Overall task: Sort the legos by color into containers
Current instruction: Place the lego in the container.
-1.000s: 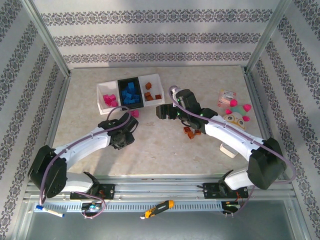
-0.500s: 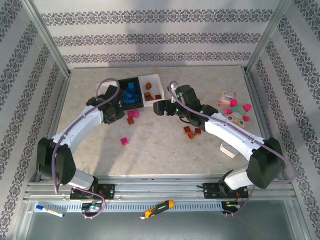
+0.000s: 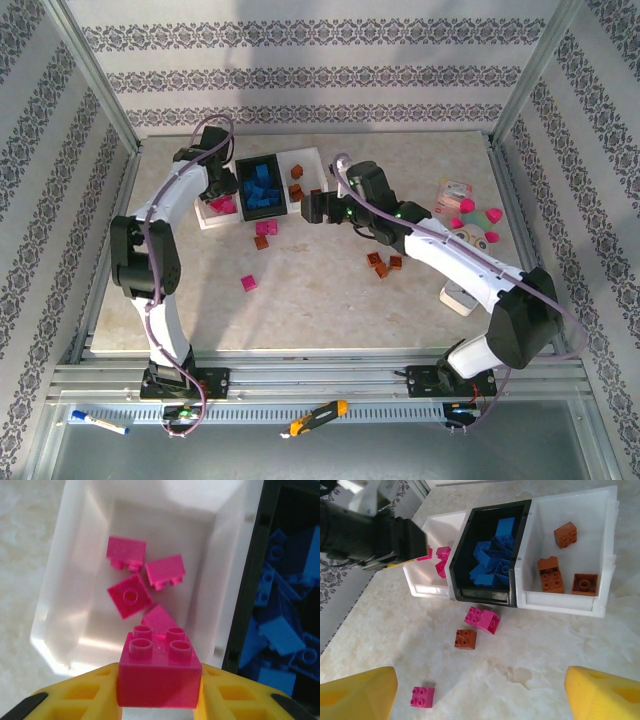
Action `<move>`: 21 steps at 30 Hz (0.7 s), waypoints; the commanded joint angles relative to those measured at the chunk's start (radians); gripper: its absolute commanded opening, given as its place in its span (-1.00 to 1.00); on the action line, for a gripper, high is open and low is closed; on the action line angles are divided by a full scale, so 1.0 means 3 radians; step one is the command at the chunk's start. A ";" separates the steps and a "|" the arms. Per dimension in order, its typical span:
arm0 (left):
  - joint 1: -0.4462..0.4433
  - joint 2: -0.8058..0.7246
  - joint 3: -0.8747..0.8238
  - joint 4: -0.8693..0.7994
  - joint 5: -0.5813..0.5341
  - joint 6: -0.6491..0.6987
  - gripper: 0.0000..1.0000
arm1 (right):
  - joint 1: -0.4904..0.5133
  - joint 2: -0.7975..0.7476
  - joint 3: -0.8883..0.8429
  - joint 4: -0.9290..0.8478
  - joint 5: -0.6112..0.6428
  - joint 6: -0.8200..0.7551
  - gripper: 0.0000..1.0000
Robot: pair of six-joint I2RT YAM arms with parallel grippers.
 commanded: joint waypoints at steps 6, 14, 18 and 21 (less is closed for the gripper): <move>0.0078 0.0210 0.0364 -0.0052 0.0066 0.0328 0.52 | -0.0011 0.0236 0.0324 -0.0006 -0.0315 -0.0114 0.74; 0.0011 -0.0323 -0.0182 -0.0023 0.0138 0.0202 0.89 | 0.0108 0.0344 0.0399 0.0055 -0.0609 -0.0573 0.83; -0.0121 -0.0725 -0.0707 0.0000 0.0185 0.0030 0.91 | 0.0231 0.0329 0.0360 0.0055 -0.0705 -0.0959 0.86; -0.0238 -0.0997 -0.1124 0.0122 0.0335 -0.0036 0.93 | 0.0252 0.0319 0.0280 0.0062 -0.0788 -0.0988 0.87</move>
